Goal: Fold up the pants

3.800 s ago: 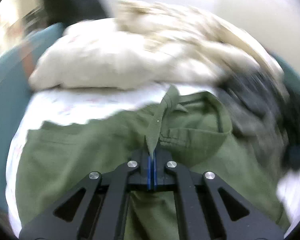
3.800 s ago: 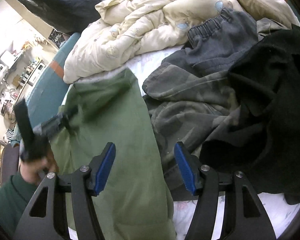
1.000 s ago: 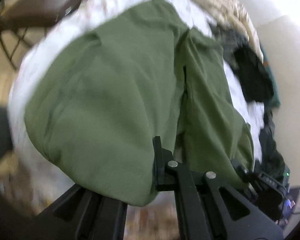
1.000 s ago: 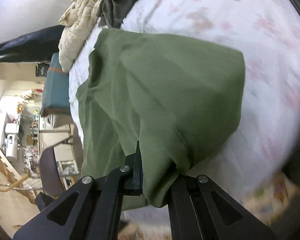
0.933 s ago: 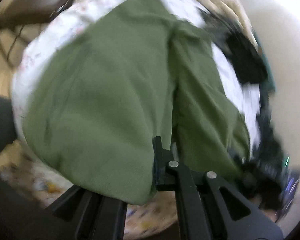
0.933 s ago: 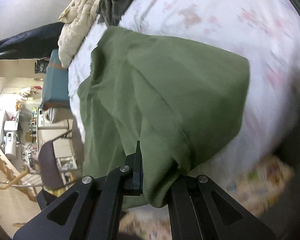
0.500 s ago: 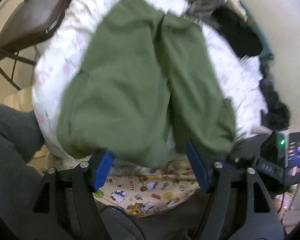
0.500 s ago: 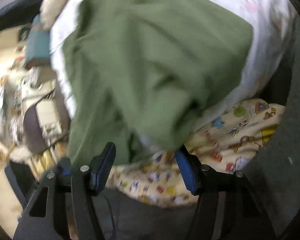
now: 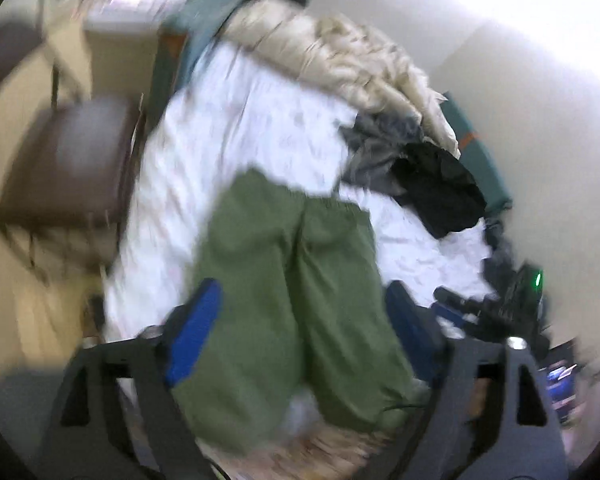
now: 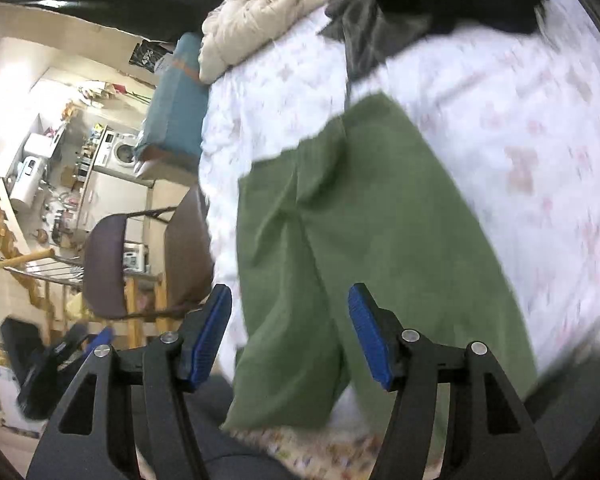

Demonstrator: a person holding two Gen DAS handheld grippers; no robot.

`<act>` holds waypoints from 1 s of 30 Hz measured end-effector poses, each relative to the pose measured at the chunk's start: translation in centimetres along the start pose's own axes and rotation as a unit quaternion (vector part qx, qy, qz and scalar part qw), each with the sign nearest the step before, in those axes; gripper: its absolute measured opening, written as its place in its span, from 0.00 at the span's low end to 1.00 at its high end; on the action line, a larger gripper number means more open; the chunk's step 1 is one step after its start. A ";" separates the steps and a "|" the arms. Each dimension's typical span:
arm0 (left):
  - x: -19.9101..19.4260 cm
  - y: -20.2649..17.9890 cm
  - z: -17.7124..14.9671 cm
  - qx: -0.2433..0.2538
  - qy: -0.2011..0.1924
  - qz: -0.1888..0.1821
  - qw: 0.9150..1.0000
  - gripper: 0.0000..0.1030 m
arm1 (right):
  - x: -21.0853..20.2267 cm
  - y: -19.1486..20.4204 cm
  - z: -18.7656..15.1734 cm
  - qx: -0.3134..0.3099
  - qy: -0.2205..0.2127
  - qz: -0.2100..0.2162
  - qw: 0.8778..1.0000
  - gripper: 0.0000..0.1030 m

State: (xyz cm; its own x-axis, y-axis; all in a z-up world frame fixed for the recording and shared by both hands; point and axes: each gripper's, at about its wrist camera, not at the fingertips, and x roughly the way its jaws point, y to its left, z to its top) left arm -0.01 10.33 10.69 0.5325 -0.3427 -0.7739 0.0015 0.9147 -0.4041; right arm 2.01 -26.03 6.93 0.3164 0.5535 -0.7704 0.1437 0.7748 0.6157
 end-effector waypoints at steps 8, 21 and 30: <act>17.5 5.9 4.6 0.010 0.054 0.112 0.992 0.87 | 7.9 -0.7 9.4 -0.111 -0.065 -0.129 0.983 0.61; 25.0 8.2 5.6 -0.028 0.097 0.121 0.987 0.87 | 19.4 -9.0 17.7 -0.097 0.008 -0.150 0.984 0.47; 24.0 8.0 5.9 -0.067 0.085 0.100 0.989 0.87 | 14.4 -10.5 20.4 -0.075 -0.098 -0.190 0.974 0.01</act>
State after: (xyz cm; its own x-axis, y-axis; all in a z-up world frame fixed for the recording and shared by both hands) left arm 17.82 10.68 -8.24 0.3616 -0.1993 -0.9108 -0.2073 0.9352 -0.2870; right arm 24.15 -32.44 -7.24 0.4419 0.1601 -0.8826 0.1516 0.9565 0.2494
